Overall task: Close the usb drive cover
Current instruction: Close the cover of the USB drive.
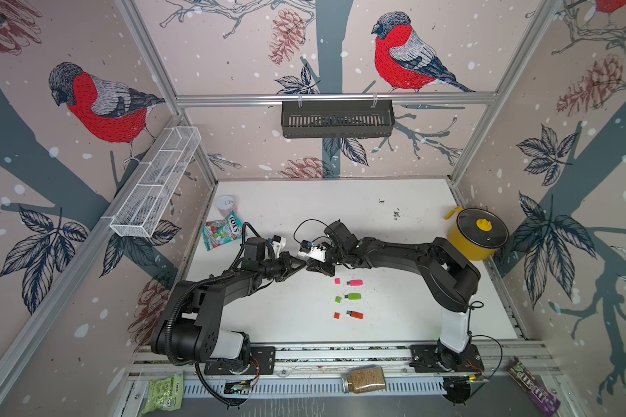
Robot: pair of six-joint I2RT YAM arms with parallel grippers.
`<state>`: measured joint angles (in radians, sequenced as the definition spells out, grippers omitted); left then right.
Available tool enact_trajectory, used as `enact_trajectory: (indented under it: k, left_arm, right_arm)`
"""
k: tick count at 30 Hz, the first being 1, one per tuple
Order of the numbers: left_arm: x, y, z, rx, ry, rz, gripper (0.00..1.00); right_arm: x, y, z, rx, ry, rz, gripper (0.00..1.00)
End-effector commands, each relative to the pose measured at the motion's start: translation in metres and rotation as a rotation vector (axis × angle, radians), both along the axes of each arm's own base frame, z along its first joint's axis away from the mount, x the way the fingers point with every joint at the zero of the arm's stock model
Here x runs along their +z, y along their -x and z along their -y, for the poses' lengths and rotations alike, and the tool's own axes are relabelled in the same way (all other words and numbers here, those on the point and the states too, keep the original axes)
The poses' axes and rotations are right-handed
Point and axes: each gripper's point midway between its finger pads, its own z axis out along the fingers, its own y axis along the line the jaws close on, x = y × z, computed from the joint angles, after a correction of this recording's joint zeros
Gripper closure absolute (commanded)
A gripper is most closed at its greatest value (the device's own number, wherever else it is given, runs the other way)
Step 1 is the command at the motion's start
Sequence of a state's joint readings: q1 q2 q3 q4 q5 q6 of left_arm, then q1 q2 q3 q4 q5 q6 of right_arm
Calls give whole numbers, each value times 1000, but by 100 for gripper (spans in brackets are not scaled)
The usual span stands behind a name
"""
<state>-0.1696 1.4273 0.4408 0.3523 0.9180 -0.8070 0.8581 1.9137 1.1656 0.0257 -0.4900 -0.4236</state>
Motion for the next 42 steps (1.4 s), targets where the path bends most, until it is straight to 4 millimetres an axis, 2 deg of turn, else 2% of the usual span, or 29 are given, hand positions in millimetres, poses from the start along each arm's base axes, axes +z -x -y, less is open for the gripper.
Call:
enact_trajectory:
  k: [1,3,8,11,15,19,24,31,42]
  left_arm:
    - [4,-1,2,-40,2,26,100]
    - [4,-2,3,-42,2,28,100]
    - [5,-1,4,-48,19,32,100]
    - [5,1,5,-52,28,30,100]
    - [9,1,6,-50,47,36,100]
    - [13,1,6,-46,49,48,100]
    - [15,1,5,-40,47,49,100]
    - [13,3,4,-35,44,42,100]
    - [9,10,7,-43,61,12,100]
  right_arm:
    - [12,-10,7,-28,-34,66,48]
    - [12,-10,14,-43,-22,64,42]
    - [4,-7,28,-67,26,55,37]
    - [2,-4,24,-59,46,58,37]
    - [0,-13,17,-84,55,58,40]
    - [-3,-9,10,-56,63,51,42]
    - [-6,-8,8,-47,76,52,49]
    - [0,-7,9,-56,49,68,70]
    - [21,-6,-2,-49,-42,113,81]
